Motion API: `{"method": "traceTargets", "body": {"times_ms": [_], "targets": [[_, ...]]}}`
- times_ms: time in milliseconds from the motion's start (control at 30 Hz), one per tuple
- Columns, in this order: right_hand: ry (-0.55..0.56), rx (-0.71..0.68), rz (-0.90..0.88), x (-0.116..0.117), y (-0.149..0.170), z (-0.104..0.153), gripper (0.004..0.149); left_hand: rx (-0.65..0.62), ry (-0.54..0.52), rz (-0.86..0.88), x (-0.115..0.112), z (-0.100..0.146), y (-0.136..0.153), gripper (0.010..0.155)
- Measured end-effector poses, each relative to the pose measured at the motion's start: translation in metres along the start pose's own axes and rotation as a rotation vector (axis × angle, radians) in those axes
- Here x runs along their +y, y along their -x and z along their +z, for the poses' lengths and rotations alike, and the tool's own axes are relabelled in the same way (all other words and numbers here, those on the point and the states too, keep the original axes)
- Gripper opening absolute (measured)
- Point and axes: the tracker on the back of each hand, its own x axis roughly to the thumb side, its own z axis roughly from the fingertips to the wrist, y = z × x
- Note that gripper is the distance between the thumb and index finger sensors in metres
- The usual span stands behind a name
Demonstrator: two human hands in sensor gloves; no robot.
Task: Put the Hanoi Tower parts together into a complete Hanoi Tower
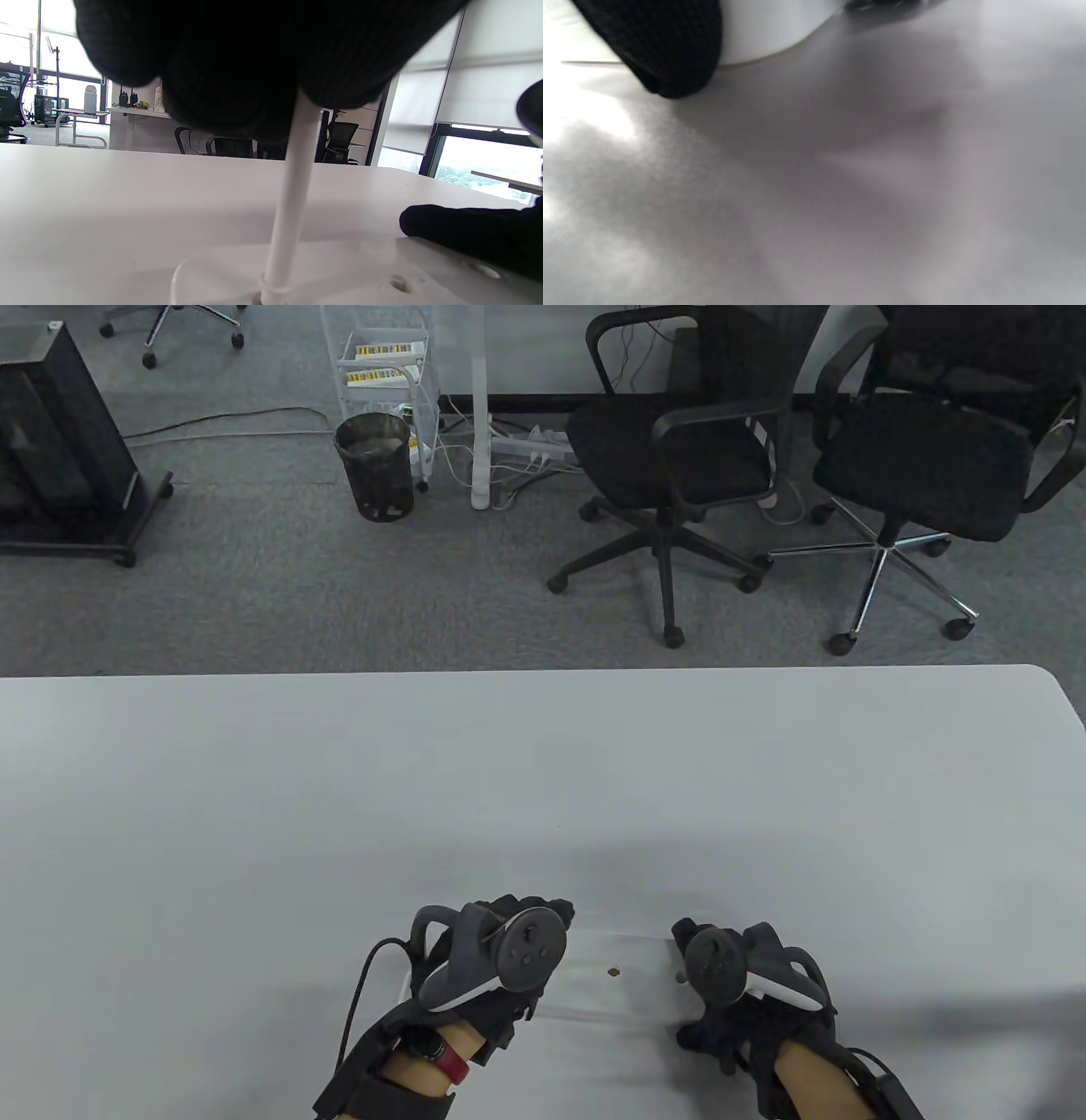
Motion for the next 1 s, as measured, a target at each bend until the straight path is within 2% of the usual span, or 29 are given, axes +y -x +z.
{"method": "traceTargets", "body": {"times_ms": [433,633,667,700,733,767,933,1000], "targets": [[0.003,0.0,0.001,0.0,0.0,0.0,0.112,0.031,0.058,-0.071,0.001,-0.007,-0.006,0.046],[0.004,-0.001,0.0,0.0,0.0,0.0,0.112,0.104,0.101,-0.077,0.001,-0.016,-0.009,0.046],[0.005,-0.001,-0.001,0.0,0.001,0.0,0.112,0.114,0.12,-0.082,-0.002,-0.018,-0.011,0.047],[0.006,-0.001,-0.001,0.001,0.0,0.0,0.112,0.146,0.202,-0.122,-0.006,-0.021,-0.009,0.046],[0.006,-0.001,0.001,0.0,0.001,0.0,0.112,0.158,0.204,-0.133,-0.006,-0.02,-0.01,0.046],[0.005,-0.001,0.001,0.0,0.0,0.0,0.112,0.139,0.169,-0.115,-0.008,-0.021,-0.01,0.046],[0.004,-0.002,0.0,0.0,0.001,0.0,0.112,0.12,0.193,-0.094,-0.009,-0.019,-0.009,0.046],[0.004,-0.002,0.0,0.0,0.001,0.0,0.112,0.122,0.232,-0.033,-0.009,-0.016,-0.002,0.052]]}}
